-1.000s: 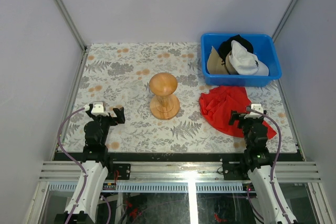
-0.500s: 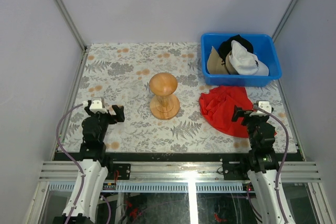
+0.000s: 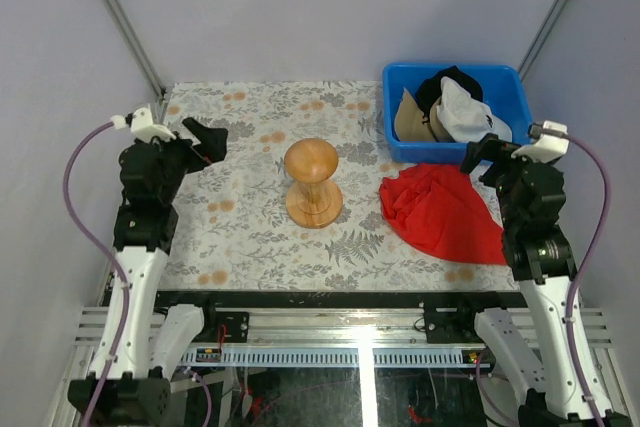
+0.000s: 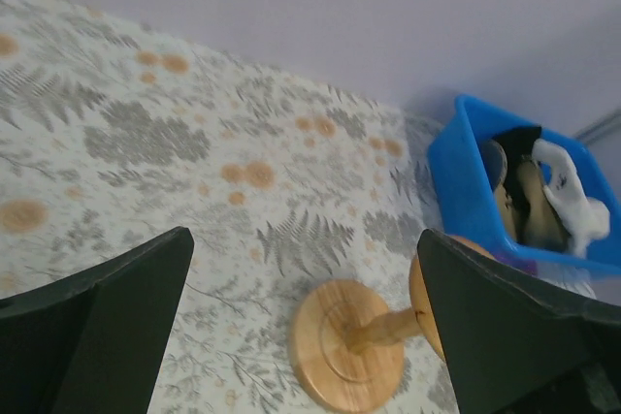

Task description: Stack the hats

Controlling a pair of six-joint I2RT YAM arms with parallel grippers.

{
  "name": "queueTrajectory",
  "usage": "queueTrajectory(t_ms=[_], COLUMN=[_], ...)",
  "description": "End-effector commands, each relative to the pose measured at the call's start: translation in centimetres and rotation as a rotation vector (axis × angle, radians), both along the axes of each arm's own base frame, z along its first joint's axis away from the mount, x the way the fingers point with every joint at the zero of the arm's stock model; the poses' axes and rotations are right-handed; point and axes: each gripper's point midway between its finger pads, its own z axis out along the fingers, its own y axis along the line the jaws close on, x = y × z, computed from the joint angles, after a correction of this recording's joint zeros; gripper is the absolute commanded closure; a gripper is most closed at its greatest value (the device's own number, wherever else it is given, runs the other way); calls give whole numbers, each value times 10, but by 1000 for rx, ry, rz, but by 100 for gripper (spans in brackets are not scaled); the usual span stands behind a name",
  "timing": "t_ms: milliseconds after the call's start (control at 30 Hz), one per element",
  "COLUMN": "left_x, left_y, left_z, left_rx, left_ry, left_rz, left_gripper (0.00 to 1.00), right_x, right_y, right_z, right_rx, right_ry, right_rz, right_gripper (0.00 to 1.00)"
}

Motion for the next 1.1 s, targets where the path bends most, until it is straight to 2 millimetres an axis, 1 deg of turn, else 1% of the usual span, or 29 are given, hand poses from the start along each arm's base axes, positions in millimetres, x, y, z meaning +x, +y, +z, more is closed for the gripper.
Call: queueTrajectory(t_ms=[0, 33, 100, 200, 267, 300, 367, 433, 467, 500, 600, 633, 667, 700, 733, 767, 833, 867, 933, 1000, 1067], left_x=[8, 10, 13, 19, 23, 25, 30, 34, 36, 37, 40, 39, 40, 40, 41, 42, 42, 42, 42, 42, 41], left_y=[-46, -53, -70, -84, -93, -95, -98, -99, -98, -97, -95, -91, -86, -83, -80, -76, -81, -84, -86, -85, -85], left_z=[-51, -59, -84, -111, -118, -117, -111, -101, -95, -86, -53, -41, -34, -33, -31, -34, -36, -32, -25, -17, -11], left_rx=[-130, -147, -178, -240, -278, -291, -303, -287, -273, -260, -243, -245, -252, -267, -283, -303, -294, -289, -280, -272, -254], left_ry=[248, 279, 362, 505, 540, 539, 519, 486, 473, 453, 331, 282, 249, 226, 223, 254, 298, 296, 295, 271, 256], left_rz=[-237, -277, -394, -480, -525, -532, -539, -548, -540, -532, -516, -484, -443, -417, -385, -349, -382, -413, -427, -427, -433], left_gripper=[0, 0, 0, 0, 0, 0, 0, 0, 0, 0, 0, 0, 0, 0, 0, 0, 0, 0, 0, 0, 0], right_x=[14, 20, 31, 53, 71, 82, 100, 116, 124, 133, 155, 162, 168, 177, 183, 189, 200, 205, 215, 223, 231], right_y=[27, 30, 31, 33, 30, 27, 22, 15, 11, 8, 0, -1, -3, -3, -3, -5, -10, -12, -17, -21, -23], right_z=[16, 19, 14, -11, -17, -13, -18, -30, -40, -52, -65, -67, -79, -81, -87, -92, -96, -95, -90, -84, -80], right_rx=[79, 113, 140, 117, 95, 81, 46, 2, -20, -41, -85, -95, -102, -105, -113, -119, -138, -145, -156, -165, -176], right_ry=[31, 30, 101, 297, 366, 377, 440, 523, 572, 620, 637, 632, 654, 652, 663, 674, 675, 663, 622, 587, 571], right_rz=[116, 115, 93, 85, 58, 42, 14, -19, -36, -48, -82, -87, -95, -98, -102, -113, -142, -157, -186, -211, -224], right_gripper=[1, 1, 1, 1, 0, 1, 5, 9, 11, 12, 14, 15, 15, 16, 18, 19, 22, 26, 38, 41, 41])
